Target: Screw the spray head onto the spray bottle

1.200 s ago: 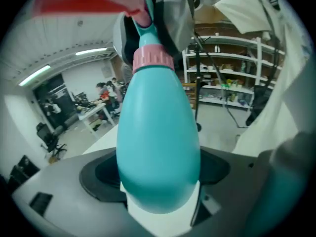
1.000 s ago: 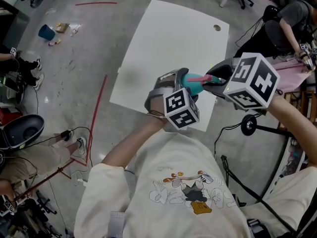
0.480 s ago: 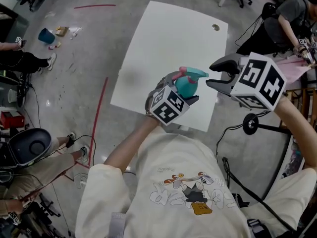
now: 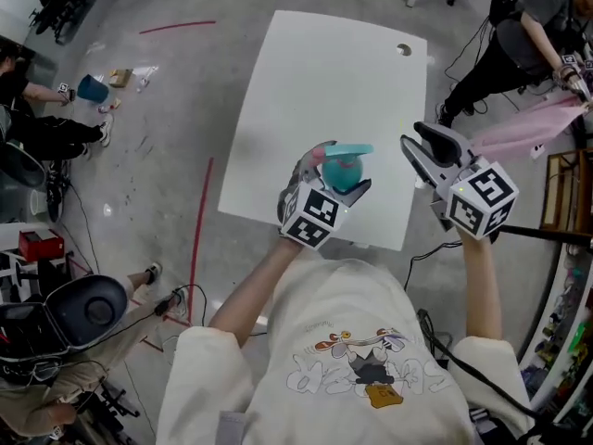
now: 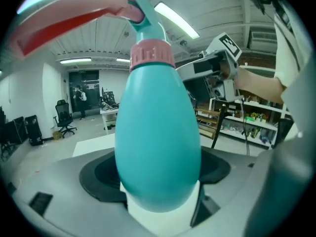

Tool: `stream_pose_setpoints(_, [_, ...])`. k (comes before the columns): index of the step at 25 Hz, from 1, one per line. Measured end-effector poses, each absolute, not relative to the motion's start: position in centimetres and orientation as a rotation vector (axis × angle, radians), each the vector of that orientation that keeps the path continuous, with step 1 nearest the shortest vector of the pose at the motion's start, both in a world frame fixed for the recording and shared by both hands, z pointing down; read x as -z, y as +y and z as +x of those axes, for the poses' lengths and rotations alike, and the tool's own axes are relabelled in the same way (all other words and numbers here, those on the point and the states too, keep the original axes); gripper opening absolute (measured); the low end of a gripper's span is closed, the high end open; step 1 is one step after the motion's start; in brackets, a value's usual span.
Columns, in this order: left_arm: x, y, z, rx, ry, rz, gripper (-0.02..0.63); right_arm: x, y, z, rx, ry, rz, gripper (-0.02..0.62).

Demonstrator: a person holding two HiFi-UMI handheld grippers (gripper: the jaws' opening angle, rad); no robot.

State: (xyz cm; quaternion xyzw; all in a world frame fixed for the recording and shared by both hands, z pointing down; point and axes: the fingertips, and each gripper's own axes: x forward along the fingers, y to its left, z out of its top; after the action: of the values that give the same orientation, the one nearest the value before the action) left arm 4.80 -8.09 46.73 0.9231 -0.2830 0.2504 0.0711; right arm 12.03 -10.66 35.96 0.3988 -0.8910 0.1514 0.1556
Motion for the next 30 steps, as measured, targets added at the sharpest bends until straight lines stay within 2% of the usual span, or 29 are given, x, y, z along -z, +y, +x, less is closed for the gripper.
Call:
stream_pose_setpoints(5, [-52.4,-10.1,5.3,-0.734,-0.862,2.752,0.422,-43.9,-11.4,12.9,-0.432,-2.501,1.423,0.144])
stream_pose_setpoints(8, [-54.4,-10.8,5.7,-0.741,-0.900,2.710,0.422,-48.0,-11.6,13.0,-0.380,-2.443,1.524,0.120])
stream_pose_setpoints(11, [-55.6,-11.4,6.7,-0.729,-0.973,2.670,0.422,-52.0,-11.4,14.5,-0.388,-2.338,1.629,0.020])
stream_pose_setpoints(12, [-55.8,-11.6,6.9,-0.725,-1.001,2.660,0.422,-53.1,-11.5,15.1,-0.410,-2.305,1.666,0.008])
stream_pose_setpoints(21, [-63.5,-14.8,4.7,-0.780,-1.124,2.644,0.423,-61.0,-12.6,12.1,-0.425,-2.147,1.711,0.007])
stream_pose_setpoints(30, [-70.2,-16.4,3.4,-0.920,-1.042,2.686,0.423,-62.6,-9.0,11.1,-0.456,-2.058,1.663,0.007])
